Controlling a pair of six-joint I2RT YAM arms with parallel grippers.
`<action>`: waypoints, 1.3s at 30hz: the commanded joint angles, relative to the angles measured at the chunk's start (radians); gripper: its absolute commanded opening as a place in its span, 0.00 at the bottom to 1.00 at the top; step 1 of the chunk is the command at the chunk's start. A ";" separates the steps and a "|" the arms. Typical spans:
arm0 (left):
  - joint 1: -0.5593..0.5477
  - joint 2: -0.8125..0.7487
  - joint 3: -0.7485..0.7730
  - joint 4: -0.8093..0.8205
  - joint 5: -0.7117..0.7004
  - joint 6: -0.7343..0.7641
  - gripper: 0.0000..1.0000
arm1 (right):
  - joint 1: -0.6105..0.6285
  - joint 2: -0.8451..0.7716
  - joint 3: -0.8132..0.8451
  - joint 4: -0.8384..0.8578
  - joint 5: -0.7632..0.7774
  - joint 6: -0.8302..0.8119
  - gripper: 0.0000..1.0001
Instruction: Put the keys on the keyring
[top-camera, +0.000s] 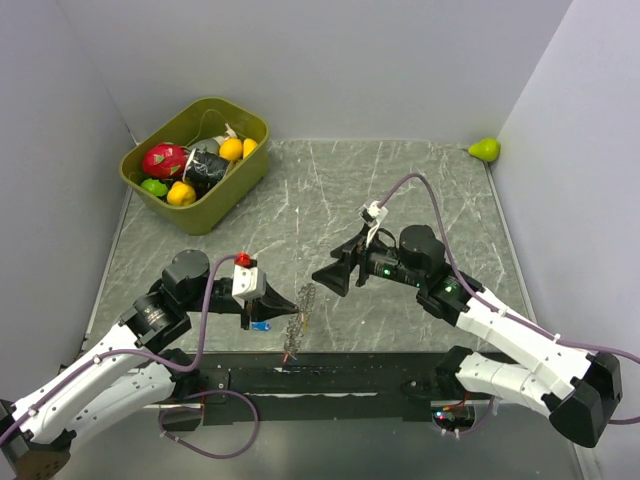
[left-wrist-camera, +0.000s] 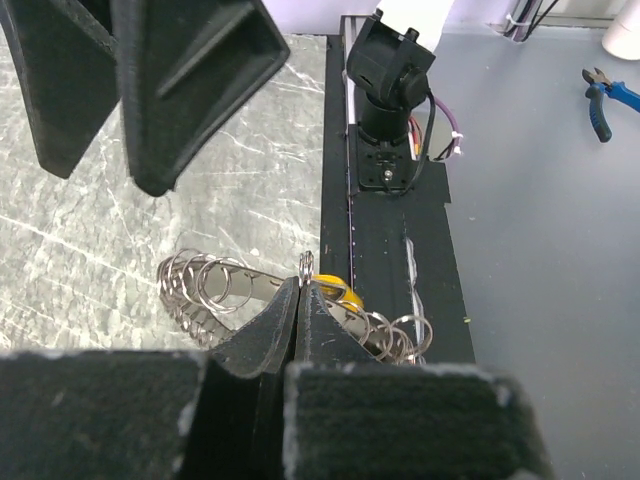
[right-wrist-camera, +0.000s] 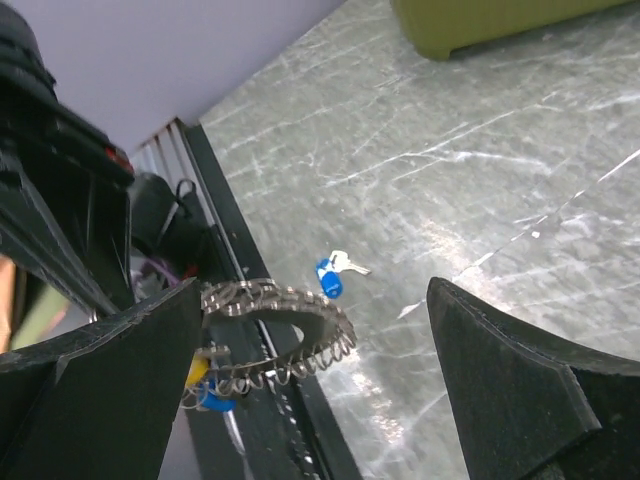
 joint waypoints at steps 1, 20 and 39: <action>-0.004 -0.018 0.033 0.052 0.041 0.032 0.01 | -0.008 0.017 0.064 0.006 0.034 0.108 0.95; -0.004 0.002 0.028 0.036 -0.060 0.046 0.01 | 0.064 0.166 0.326 -0.399 0.084 0.260 0.71; -0.004 0.013 0.021 0.024 -0.103 0.052 0.01 | 0.099 0.267 0.311 -0.298 -0.087 0.369 0.54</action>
